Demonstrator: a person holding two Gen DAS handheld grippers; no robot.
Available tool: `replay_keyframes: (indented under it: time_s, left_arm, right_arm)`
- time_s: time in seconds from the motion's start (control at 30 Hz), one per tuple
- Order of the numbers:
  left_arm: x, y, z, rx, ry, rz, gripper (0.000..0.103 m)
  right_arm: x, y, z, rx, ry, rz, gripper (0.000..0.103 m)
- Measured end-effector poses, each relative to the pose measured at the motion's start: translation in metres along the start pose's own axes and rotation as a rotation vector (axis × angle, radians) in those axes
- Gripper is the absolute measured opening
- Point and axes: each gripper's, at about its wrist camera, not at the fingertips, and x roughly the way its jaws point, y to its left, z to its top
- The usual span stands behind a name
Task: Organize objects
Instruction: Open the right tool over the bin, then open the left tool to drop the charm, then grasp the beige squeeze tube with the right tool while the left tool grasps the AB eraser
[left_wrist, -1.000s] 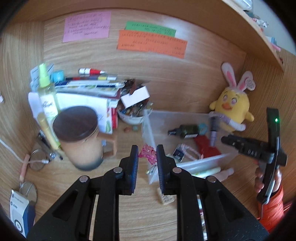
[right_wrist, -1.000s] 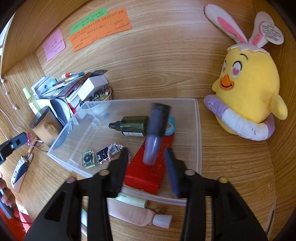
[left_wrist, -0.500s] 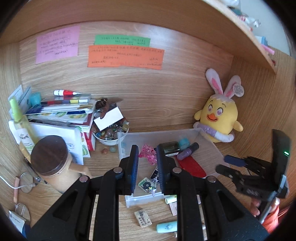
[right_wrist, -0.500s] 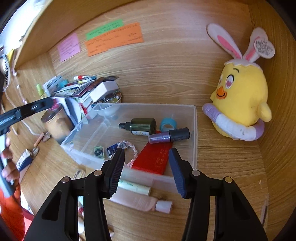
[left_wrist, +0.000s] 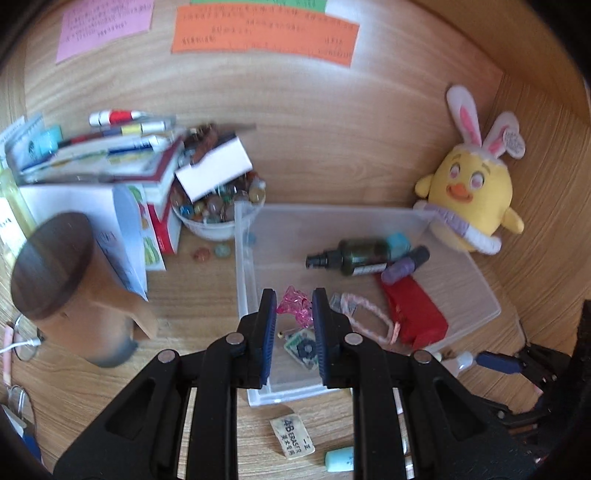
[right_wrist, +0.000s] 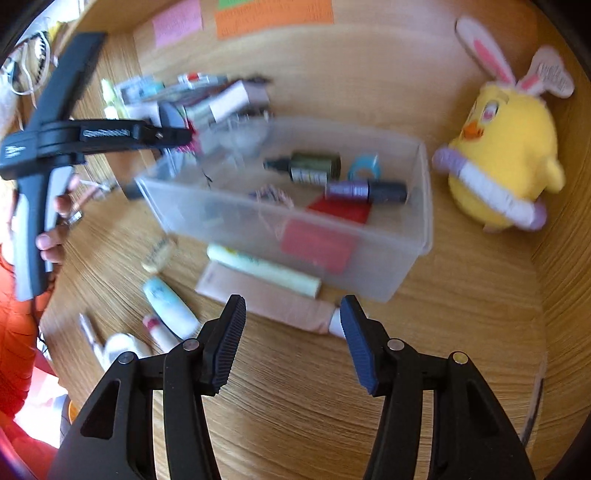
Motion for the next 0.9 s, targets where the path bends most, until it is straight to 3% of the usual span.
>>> replay_keyframes:
  time_s: [0.17,0.3,0.5,0.67,0.77,0.9]
  left_arm:
    - [0.000,-0.008,-0.010,0.031,0.034,-0.015,0.020]
    - [-0.012,-0.011,-0.012,0.035,0.010,-0.023,0.036]
    - [-0.036,-0.012,-0.020,0.040,-0.028,-0.012,0.052]
    - [-0.053,-0.007,-0.035,0.049,-0.041,0.003,0.063]
    - [-0.052,-0.003,-0.047,0.057,-0.019,0.019,0.068]
    - [-0.032,0.004,-0.062,0.055,0.062,0.051,0.068]
  right_arm:
    - [0.013,-0.004,0.004,-0.002,0.028,-0.018,0.055]
    - [0.017,-0.003,0.010,-0.016,0.028,-0.026,0.062]
    - [0.035,-0.006,0.009,-0.005,0.093,0.031,0.062]
    - [0.025,-0.007,-0.005,0.006,0.099,0.067,0.062]
    - [0.017,-0.003,-0.016,-0.013,0.100,0.085,0.062]
    - [0.010,0.003,-0.021,-0.048,0.074,0.044,0.056]
